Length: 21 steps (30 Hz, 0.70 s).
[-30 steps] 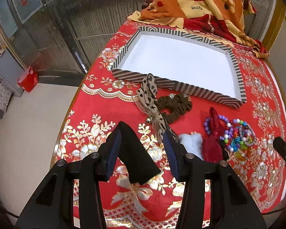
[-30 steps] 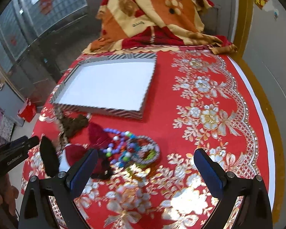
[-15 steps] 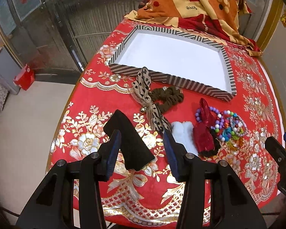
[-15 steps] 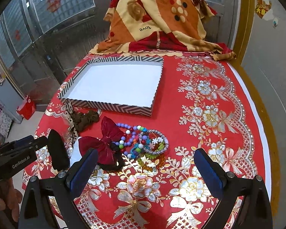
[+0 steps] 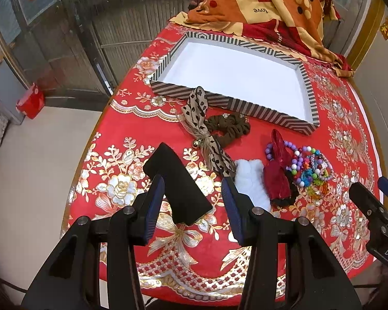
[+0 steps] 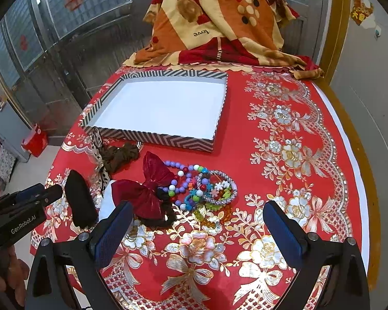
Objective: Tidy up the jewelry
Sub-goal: 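Move both tools toward the hair accessories beside the striped tray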
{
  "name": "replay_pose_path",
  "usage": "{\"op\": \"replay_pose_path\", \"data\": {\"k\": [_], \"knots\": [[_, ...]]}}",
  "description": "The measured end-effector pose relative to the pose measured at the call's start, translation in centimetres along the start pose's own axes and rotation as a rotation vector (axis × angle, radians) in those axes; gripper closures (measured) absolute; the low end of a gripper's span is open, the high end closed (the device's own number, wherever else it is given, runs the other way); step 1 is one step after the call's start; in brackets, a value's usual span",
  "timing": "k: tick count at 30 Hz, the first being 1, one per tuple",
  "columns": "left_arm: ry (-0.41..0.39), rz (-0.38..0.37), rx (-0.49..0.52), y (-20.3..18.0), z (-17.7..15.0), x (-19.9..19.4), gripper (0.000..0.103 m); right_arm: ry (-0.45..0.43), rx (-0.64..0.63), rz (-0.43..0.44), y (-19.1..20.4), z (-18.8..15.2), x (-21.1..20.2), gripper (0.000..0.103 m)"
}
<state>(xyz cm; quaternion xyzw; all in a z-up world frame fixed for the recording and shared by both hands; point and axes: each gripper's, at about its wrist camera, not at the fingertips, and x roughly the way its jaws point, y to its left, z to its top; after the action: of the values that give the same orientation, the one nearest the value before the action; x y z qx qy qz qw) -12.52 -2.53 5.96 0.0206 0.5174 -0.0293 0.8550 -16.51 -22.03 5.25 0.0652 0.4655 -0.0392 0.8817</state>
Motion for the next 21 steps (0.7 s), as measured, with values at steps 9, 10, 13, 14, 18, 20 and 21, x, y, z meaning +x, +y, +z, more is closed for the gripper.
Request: {"op": "replay_pose_path", "data": {"k": [9,10,13,14,18,20,21], "knots": [[0.003,-0.01,0.006,0.07,0.06,0.05,0.058,0.003,-0.01,-0.001,0.22,-0.14,0.05,0.003],[0.005,-0.01,0.008,0.03,0.07,0.06,0.058,0.004,-0.009,-0.001,0.26,-0.13,0.08,0.003],[0.005,-0.01,0.012,-0.08,0.06,0.08,0.058,0.007,-0.008,-0.002,0.27,-0.15,0.13,0.003],[0.005,-0.01,0.014,-0.09,0.04,0.09,0.058,0.008,-0.008,0.0,0.27,-0.15,0.14,0.003],[0.004,-0.01,0.014,-0.05,-0.02,0.15,0.058,0.009,-0.011,-0.002,0.23,-0.14,0.14,0.003],[0.002,-0.012,0.013,-0.03,-0.07,0.14,0.058,0.01,-0.012,-0.001,0.25,-0.16,0.18,0.003],[0.002,-0.012,0.013,-0.02,-0.07,0.15,0.058,0.012,-0.013,-0.002,0.27,-0.16,0.21,0.003]]}}
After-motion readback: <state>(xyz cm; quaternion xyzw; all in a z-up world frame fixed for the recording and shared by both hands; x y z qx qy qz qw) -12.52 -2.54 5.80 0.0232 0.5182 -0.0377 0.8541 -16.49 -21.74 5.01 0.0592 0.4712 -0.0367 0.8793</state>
